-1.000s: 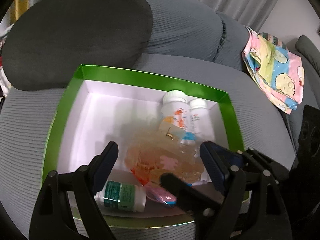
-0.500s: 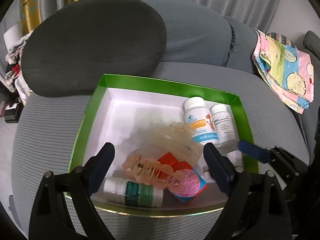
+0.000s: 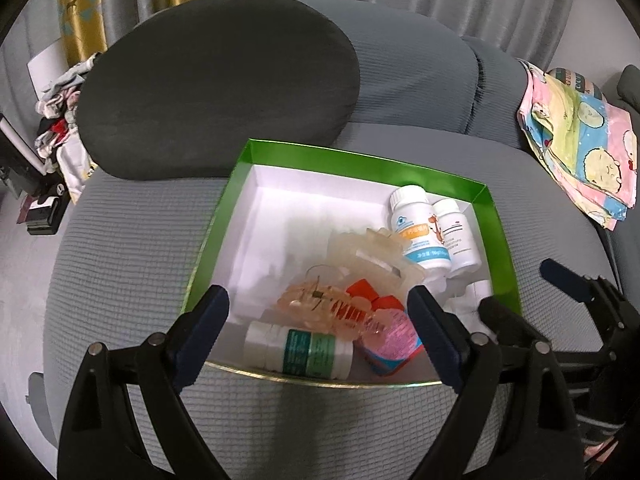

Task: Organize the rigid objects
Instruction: 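Withdraw the open left gripper up from the green box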

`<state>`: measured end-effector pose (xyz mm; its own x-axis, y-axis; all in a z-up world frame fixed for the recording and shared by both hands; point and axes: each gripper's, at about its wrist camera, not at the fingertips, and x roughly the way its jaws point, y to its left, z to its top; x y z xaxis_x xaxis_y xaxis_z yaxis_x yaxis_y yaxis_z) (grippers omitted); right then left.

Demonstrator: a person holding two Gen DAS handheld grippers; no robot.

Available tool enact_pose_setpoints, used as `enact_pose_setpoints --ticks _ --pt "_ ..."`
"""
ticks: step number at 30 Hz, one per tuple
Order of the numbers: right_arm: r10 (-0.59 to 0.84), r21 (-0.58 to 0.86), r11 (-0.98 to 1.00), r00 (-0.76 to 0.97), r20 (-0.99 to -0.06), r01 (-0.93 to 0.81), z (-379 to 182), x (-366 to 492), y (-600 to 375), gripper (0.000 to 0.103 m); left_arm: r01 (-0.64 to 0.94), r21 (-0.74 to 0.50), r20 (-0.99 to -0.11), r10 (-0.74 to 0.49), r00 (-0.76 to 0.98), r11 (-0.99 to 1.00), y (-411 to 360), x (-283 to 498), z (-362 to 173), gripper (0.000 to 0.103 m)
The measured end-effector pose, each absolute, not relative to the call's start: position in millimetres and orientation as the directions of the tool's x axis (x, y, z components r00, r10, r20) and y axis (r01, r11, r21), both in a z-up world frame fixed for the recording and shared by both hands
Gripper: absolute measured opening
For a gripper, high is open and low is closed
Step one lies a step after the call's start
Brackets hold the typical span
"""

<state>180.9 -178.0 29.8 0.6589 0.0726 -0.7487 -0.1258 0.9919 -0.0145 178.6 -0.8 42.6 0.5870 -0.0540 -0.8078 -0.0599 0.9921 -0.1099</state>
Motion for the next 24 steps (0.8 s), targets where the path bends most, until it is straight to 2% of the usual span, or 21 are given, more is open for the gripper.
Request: enact_pose_setpoints --ticks 5,6,7,8,24 --pt "0.046 -0.017 0.996 0.639 -0.768 -0.092 33.6 179.3 -182.7 0.094 -0.069 -0.088 -0.815 -0.032 0.578 0.994 -0.9 171.7 46.9 0.091" --pt "0.038 -0.021 0.996 0.637 -0.770 -0.086 33.6 178.3 -183.2 0.095 -0.070 -0.085 -0.819 -0.029 0.574 0.994 -1.2 170.3 46.9 0.093" --pt "0.033 -0.025 0.996 0.637 -0.770 -0.082 34.4 177.2 -183.2 0.096 -0.072 -0.080 -0.821 -0.025 0.570 0.994 -1.7 169.4 47.0 0.101" --pt "0.024 -0.030 0.997 0.640 -0.768 -0.074 36.3 175.7 -183.7 0.097 -0.079 -0.071 -0.819 -0.013 0.573 0.994 -1.1 167.8 47.8 0.102" --pt "-0.037 -0.079 0.996 0.653 -0.756 -0.035 60.5 156.7 -184.1 0.099 -0.112 -0.089 -0.818 -0.009 0.575 0.990 8.5 147.7 64.9 0.102"
